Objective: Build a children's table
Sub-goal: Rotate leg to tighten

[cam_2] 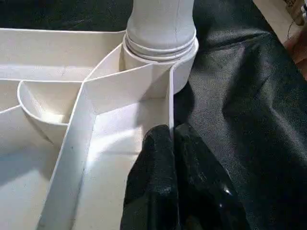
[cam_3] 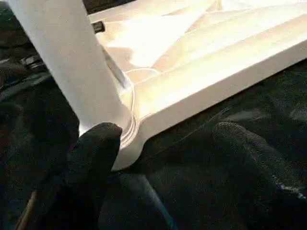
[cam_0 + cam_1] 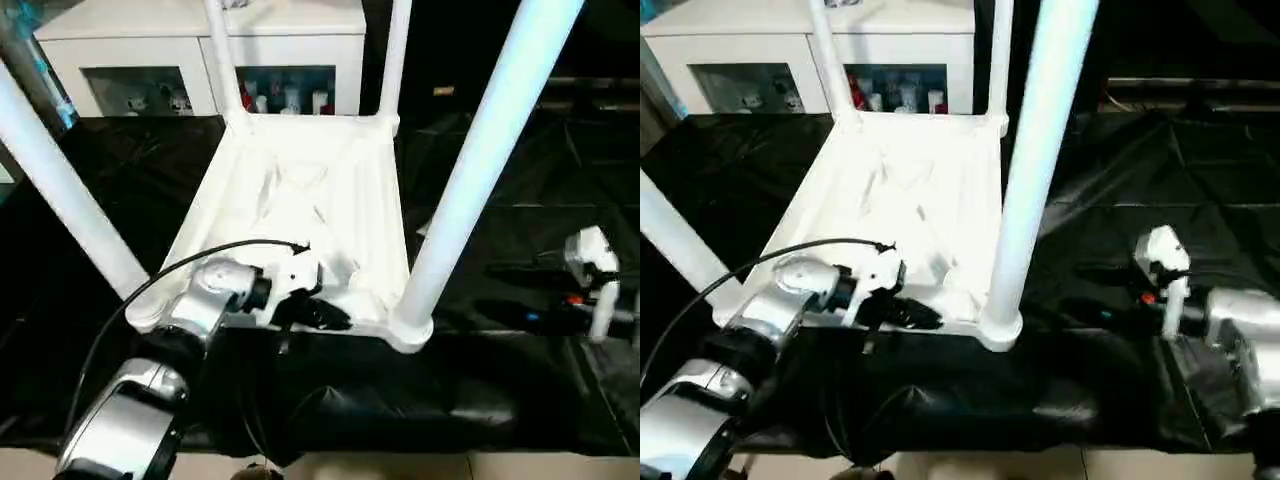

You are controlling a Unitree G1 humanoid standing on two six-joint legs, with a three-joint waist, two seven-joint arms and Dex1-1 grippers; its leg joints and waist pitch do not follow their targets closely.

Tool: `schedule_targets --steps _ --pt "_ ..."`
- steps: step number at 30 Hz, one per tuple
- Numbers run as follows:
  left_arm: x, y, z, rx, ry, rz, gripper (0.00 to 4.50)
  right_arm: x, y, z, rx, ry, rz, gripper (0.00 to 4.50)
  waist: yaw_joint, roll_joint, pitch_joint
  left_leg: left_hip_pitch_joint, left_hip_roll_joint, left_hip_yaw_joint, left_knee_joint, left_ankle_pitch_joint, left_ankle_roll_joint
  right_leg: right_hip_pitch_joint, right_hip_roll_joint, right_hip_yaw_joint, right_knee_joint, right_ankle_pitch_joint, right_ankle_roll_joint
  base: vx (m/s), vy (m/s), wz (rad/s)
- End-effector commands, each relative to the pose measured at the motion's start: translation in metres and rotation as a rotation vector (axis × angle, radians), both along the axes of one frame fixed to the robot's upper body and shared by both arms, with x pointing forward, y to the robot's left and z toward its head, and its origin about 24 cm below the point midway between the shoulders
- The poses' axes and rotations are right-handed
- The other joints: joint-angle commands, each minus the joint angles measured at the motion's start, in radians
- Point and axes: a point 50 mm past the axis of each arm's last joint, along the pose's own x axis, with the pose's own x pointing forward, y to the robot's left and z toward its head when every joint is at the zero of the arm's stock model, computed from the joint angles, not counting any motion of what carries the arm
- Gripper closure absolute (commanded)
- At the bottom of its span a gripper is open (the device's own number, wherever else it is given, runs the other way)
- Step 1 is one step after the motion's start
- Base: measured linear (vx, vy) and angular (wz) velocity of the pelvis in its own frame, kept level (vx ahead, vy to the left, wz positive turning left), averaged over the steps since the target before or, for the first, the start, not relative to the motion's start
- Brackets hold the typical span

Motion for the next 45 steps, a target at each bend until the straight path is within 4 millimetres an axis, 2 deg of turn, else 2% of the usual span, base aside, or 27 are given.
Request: schedule_targets --steps 1,2,5,6,7,9,10,11,12,17,19,20,22,23,24,26,28,29,31,32,34,37,45 --pt "0.001 0.0 0.008 -0.036 -0.039 -0.012 4.5 -0.002 0.003 0.004 0.002 -0.028 0.006 1.0 0.003 -0.019 -0.072 0.019 0.041 -0.016 -0.065 -0.222 0.09 0.052 -0.028 0.023 -0.056 -0.202 -0.243 0.0 0.0 0.0" --pt "0.001 0.0 0.008 -0.036 -0.04 -0.011 4.5 -0.002 0.004 0.004 0.003 -0.027 0.009 1.0 0.004 -0.024 -0.072 0.018 0.041 -0.015 -0.064 -0.215 0.093 0.052 -0.028 0.024 -0.055 -0.197 -0.242 0.0 0.0 0.0" --pt "0.001 0.0 0.008 -0.03 -0.039 -0.016 4.5 -0.007 0.009 0.002 0.008 -0.007 0.05 1.0 0.006 -0.021 -0.072 0.017 0.041 -0.015 -0.063 -0.21 0.1 0.052 -0.029 0.024 -0.055 -0.201 -0.238 0.0 0.0 0.0" --pt "0.0 0.0 0.006 -0.015 -0.043 -0.017 4.5 -0.007 0.015 0.0 0.006 -0.001 0.072 1.0 0.006 -0.016 -0.071 0.016 0.04 -0.017 -0.064 -0.211 0.098 0.052 -0.028 0.023 -0.055 -0.204 -0.236 0.0 0.0 0.0" --pt "0.0 0.0 0.005 -0.007 -0.038 -0.019 4.5 -0.006 0.017 -0.001 0.005 -0.001 0.081 1.0 0.004 -0.019 -0.072 0.016 0.039 -0.016 -0.064 -0.213 0.097 0.053 -0.028 0.023 -0.056 -0.206 -0.234 0.0 0.0 0.0" --pt "0.0 0.001 0.003 0.018 -0.034 -0.022 4.5 -0.005 0.023 -0.003 0.005 0.004 0.108 1.0 0.003 -0.017 -0.071 0.017 0.039 -0.016 -0.065 -0.229 0.087 0.052 -0.029 0.023 -0.058 -0.223 -0.232 0.0 0.0 0.0" --pt "-0.001 0.001 0.002 0.022 -0.036 -0.022 4.5 -0.005 0.025 -0.003 0.006 0.006 0.113 1.0 0.004 -0.013 -0.072 0.018 0.04 -0.017 -0.065 -0.231 0.084 0.051 -0.029 0.023 -0.058 -0.224 -0.232 0.0 0.0 0.0" --pt "-0.001 0.002 0.001 0.037 -0.042 -0.022 4.5 -0.005 0.028 -0.005 0.006 0.01 0.125 1.0 0.003 -0.015 -0.072 0.019 0.04 -0.017 -0.065 -0.23 0.082 0.051 -0.028 0.024 -0.058 -0.215 -0.233 0.0 0.0 0.0" --pt "-0.001 0.002 -0.001 0.056 -0.044 -0.022 4.5 -0.004 0.031 -0.007 -0.001 0.011 0.138 1.0 0.002 -0.01 -0.073 0.018 0.041 -0.017 -0.065 -0.23 0.08 0.05 -0.026 0.024 -0.056 -0.197 -0.235 0.0 0.0 0.0" --pt "-0.001 0.003 -0.004 0.084 -0.038 -0.02 4.5 0.002 0.049 -0.016 -0.023 0.0 0.177 1.0 -0.001 -0.011 -0.072 0.017 0.038 -0.017 -0.066 -0.24 0.071 0.052 -0.026 0.022 -0.054 -0.194 -0.238 0.0 0.0 0.0" --pt "-0.001 0.003 -0.004 0.084 -0.037 -0.02 4.5 0.003 0.05 -0.016 -0.023 -0.001 0.179 1.0 0.0 -0.009 -0.072 0.019 0.039 -0.017 -0.067 -0.252 0.065 0.051 -0.028 0.024 -0.056 -0.216 -0.235 0.0 0.0 0.0" --pt "0.0 0.002 -0.005 0.083 -0.037 -0.019 4.5 0.009 0.063 -0.021 -0.03 -0.02 0.191 1.0 0.002 -0.005 -0.073 0.022 0.04 -0.017 -0.067 -0.259 0.058 0.049 -0.029 0.024 -0.056 -0.225 -0.235 0.0 0.0 0.0" --pt "0.0 0.0 -0.005 0.082 -0.039 -0.017 4.5 0.012 0.068 -0.023 -0.03 -0.024 0.194 1.0 -0.004 -0.007 -0.073 0.018 0.038 -0.018 -0.069 -0.261 0.049 0.051 -0.027 0.022 -0.055 -0.222 -0.234 0.0 0.0 0.0" --pt "0.0 0.0 -0.005 0.08 -0.037 -0.016 4.5 0.013 0.072 -0.024 -0.028 -0.022 0.204 1.0 -0.004 -0.006 -0.073 0.023 0.039 -0.017 -0.069 -0.273 0.045 0.048 -0.028 0.024 -0.056 -0.224 -0.235 0.0 0.0 0.0" --pt "0.0 0.0 -0.005 0.08 -0.037 -0.016 4.5 0.013 0.072 -0.024 -0.028 -0.022 0.204 1.0 -0.005 -0.005 -0.072 0.023 0.039 -0.017 -0.07 -0.277 0.045 0.049 -0.026 0.024 -0.056 -0.22 -0.237 0.0 0.0 0.0" --pt "-0.001 -0.001 -0.006 0.078 -0.034 -0.014 4.5 0.013 0.077 -0.027 -0.033 -0.002 0.234 1.16 -0.004 -0.006 -0.074 0.025 0.041 -0.016 -0.069 -0.278 0.046 0.048 -0.025 0.025 -0.055 -0.204 -0.242 0.0 0.0 0.0" --pt "-0.001 -0.001 -0.007 0.079 -0.033 -0.013 4.5 0.013 0.078 -0.029 -0.038 0.006 0.246 1.36 -0.004 -0.005 -0.074 0.021 0.04 -0.018 -0.069 -0.264 0.049 0.051 -0.025 0.025 -0.051 -0.182 -0.245 0.0 0.0 0.0" --pt "-0.001 -0.002 -0.007 0.079 -0.035 -0.009 4.5 0.013 0.079 -0.03 -0.039 0.012 0.252 1.43 -0.006 -0.011 -0.075 0.02 0.039 -0.017 -0.068 -0.259 0.055 0.052 -0.025 0.025 -0.05 -0.173 -0.246 0.0 0.0 0.0" --pt "-0.001 -0.002 -0.007 0.08 -0.037 -0.004 4.5 0.014 0.079 -0.031 -0.042 0.017 0.259 1.62 -0.005 -0.008 -0.074 0.02 0.039 -0.017 -0.067 -0.257 0.06 0.052 -0.027 0.025 -0.051 -0.181 -0.246 0.0 0.0 0.0" --pt "0.0 -0.001 -0.007 0.08 -0.039 0.004 4.5 0.015 0.08 -0.032 -0.046 0.022 0.267 1.71 -0.005 -0.014 -0.074 0.02 0.038 -0.016 -0.067 -0.254 0.062 0.052 -0.027 0.025 -0.052 -0.191 -0.244 0.0 0.0 0.0" --pt "0.0 -0.001 -0.007 0.079 -0.039 0.007 4.5 0.015 0.081 -0.033 -0.047 0.023 0.269 1.88 -0.004 -0.011 -0.073 0.021 0.039 -0.017 -0.068 -0.262 0.058 0.051 -0.029 0.025 -0.054 -0.22 -0.24 0.0 0.0 0.0" --pt "0.001 0.0 -0.008 0.082 -0.044 0.019 4.5 0.017 0.083 -0.033 -0.043 0.025 0.274 2.23 -0.006 -0.011 -0.072 0.021 0.04 -0.017 -0.069 -0.27 0.052 0.05 -0.028 0.026 -0.055 -0.235 -0.231 0.0 0.0 0.0" --pt "0.005 -0.004 -0.008 0.071 -0.052 0.075 4.5 0.014 0.091 -0.043 -0.008 0.047 0.252 2.47 -0.01 -0.009 -0.069 0.023 0.039 -0.018 -0.073 -0.304 0.04 0.048 -0.027 0.026 -0.062 -0.285 -0.216 0.0 0.0 0.0"
